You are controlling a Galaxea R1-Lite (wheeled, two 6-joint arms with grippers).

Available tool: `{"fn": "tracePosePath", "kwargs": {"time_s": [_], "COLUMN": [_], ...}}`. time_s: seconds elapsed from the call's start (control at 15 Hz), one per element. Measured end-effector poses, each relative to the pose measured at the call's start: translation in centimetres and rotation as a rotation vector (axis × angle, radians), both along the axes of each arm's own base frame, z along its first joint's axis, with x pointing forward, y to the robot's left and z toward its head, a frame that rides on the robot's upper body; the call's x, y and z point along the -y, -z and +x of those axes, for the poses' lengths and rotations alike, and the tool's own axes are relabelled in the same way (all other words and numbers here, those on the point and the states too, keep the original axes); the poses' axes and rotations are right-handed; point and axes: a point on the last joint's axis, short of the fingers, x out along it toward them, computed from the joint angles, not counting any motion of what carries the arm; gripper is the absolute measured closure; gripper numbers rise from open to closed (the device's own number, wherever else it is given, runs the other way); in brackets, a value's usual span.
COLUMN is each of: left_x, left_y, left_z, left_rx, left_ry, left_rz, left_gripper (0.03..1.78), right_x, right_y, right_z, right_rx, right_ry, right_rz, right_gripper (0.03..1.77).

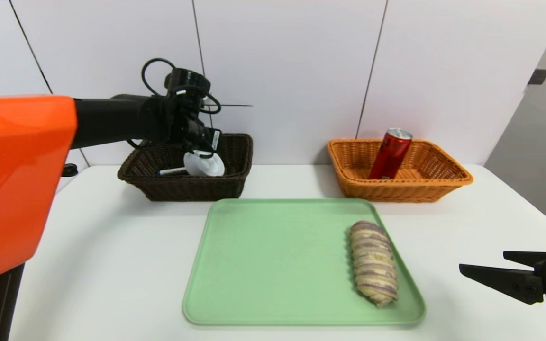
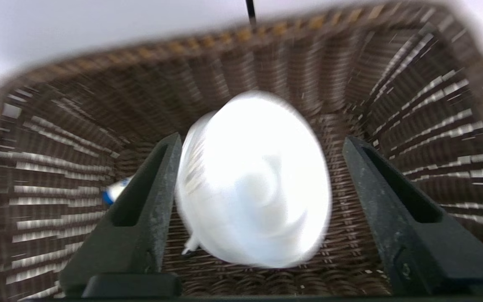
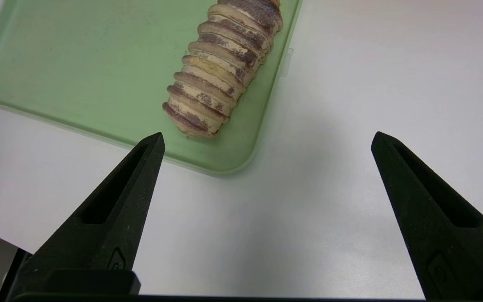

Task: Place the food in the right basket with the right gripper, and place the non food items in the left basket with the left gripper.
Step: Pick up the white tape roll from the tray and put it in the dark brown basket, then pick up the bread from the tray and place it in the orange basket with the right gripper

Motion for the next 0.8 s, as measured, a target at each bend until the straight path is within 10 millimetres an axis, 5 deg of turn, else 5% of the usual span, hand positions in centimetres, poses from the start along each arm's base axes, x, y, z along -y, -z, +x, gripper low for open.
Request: {"fn": "tracePosePath", "kwargs": {"time_s": [0.47,0.8], "left_x": [-2.2,-1.5], "left_y": [-9.2,-9.2], "left_z": [-6.6,-12.2], "left_rx": [0.158,0.032], "left_ry": [0.008,0.032], "left_rz": [-0.031,-0.086], "left_gripper": [0.24,0.17], "right_x": [-0.2,-0.9], "right_y": [-0.6,-1.7], "right_z": [0.2,1.5], "right_rx": [0.017,0.017], "right_ry": [-0.017,-0.031], "right_rz": [0.008,0.021], "right_gripper": [0.1,0.1]}}
